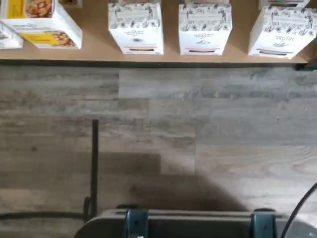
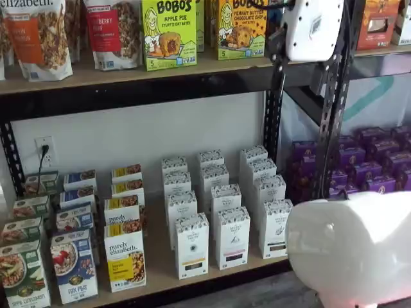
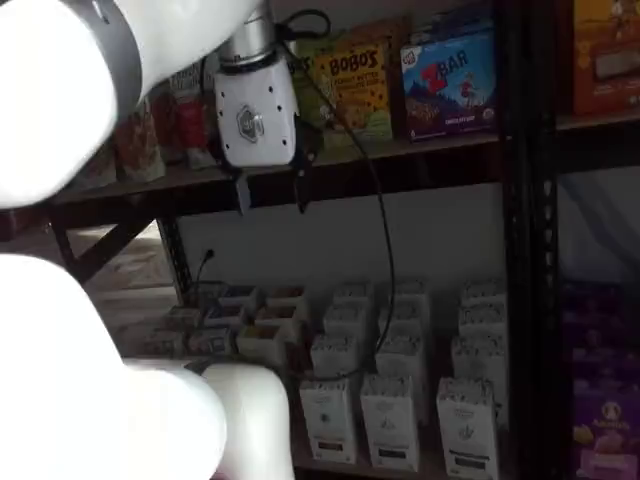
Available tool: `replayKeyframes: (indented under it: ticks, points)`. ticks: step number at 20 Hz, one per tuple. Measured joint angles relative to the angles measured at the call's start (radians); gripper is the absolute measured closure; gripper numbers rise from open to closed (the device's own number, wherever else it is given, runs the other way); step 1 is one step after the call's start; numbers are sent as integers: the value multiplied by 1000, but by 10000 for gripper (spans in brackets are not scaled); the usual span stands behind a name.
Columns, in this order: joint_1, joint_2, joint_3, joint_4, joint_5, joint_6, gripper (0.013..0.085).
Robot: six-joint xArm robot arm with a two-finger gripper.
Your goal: Pick up the white box with a green strip in the middle, on the bottom shelf, the sixth box from the left
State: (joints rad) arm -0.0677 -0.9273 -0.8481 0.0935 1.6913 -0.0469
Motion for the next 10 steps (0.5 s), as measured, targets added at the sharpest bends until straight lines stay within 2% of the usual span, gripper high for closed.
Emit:
replayKeyframes:
  ticks: [4,10]
  points:
    - [-8,-35,107,-15,-130,-17,130]
    - [-49,-34,227,-16,-261,-66,130]
